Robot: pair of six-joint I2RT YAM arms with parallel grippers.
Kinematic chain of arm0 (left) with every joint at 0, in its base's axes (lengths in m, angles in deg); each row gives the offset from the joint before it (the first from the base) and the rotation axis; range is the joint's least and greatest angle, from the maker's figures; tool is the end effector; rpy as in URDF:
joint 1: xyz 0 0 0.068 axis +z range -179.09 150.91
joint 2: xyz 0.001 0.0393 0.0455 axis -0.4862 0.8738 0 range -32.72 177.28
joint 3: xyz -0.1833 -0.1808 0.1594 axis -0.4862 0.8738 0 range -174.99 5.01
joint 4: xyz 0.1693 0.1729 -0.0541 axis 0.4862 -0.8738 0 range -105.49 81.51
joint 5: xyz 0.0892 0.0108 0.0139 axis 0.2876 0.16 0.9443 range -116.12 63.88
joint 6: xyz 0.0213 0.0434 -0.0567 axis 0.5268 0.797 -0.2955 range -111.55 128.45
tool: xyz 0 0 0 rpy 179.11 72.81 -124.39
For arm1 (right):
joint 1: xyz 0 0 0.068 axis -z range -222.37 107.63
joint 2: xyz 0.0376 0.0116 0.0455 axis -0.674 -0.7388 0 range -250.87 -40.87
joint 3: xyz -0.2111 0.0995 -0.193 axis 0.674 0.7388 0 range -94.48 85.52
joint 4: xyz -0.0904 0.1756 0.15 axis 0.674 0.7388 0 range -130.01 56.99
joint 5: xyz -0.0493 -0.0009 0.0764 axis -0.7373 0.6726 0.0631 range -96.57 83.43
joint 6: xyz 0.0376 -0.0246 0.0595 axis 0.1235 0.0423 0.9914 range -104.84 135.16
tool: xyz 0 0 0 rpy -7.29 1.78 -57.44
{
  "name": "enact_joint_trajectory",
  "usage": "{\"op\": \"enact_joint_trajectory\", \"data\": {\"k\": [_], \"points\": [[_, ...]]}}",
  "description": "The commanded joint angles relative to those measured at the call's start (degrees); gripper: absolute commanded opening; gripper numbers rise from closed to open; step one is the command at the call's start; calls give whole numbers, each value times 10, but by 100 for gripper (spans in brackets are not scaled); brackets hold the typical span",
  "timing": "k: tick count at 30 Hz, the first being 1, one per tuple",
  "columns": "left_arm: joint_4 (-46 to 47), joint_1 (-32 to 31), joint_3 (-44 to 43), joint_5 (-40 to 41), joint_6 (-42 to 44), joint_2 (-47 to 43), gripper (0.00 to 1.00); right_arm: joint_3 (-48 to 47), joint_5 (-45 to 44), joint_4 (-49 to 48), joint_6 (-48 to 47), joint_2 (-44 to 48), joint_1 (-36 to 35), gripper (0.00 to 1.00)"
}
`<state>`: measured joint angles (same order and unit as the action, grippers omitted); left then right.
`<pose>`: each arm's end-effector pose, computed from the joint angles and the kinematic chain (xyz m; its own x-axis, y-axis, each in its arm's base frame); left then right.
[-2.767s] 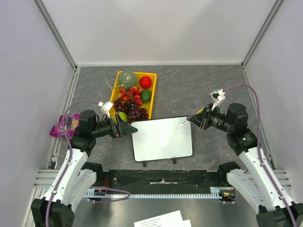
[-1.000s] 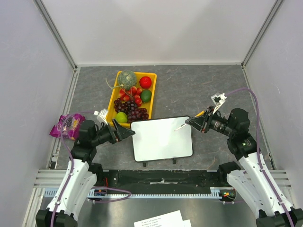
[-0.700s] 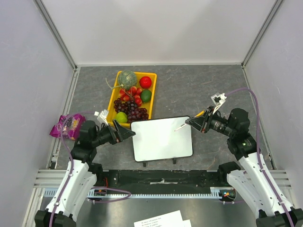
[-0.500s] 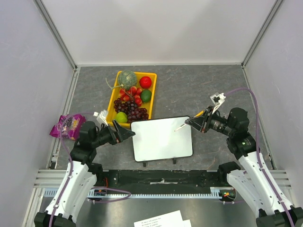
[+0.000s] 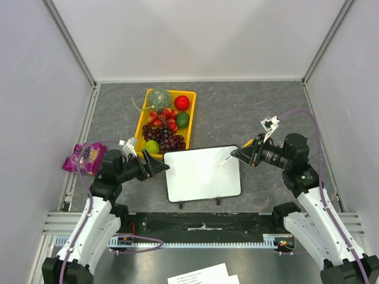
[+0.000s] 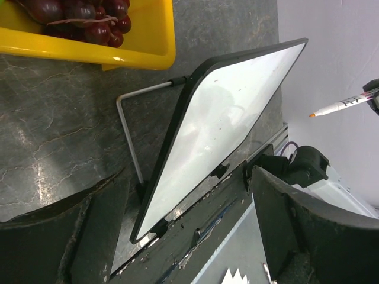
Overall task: Write a sentence on the whiteboard
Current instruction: Move the whiteboard to the center of the board, then write a sentence on the whiteboard.
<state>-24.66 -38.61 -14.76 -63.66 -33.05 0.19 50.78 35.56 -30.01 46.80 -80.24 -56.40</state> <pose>0.1104 -0.0573 0.2193 -0.7956 -0.3994 -0.4555 0.1707 0.5736 -0.8011 0.1287 0.0755 0.3114 -0.6332 0.2428 -0.7349 -0.5607 0.5107 0.6518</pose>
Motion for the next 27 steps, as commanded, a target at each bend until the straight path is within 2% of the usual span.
{"op": "enact_joint_trajectory", "data": {"k": [1,7,16,27], "points": [[38,-4,-5,5,6,7,88,-3,14,-9,-8,6,1,0],[98,-4,33,5,-4,23,88,3,14,-27,-5,2,1,0],[286,-6,96,-64,-16,59,86,12,16,-47,3,-17,1,0],[329,-8,118,-74,15,81,82,21,17,-71,12,-23,0,0]]}}
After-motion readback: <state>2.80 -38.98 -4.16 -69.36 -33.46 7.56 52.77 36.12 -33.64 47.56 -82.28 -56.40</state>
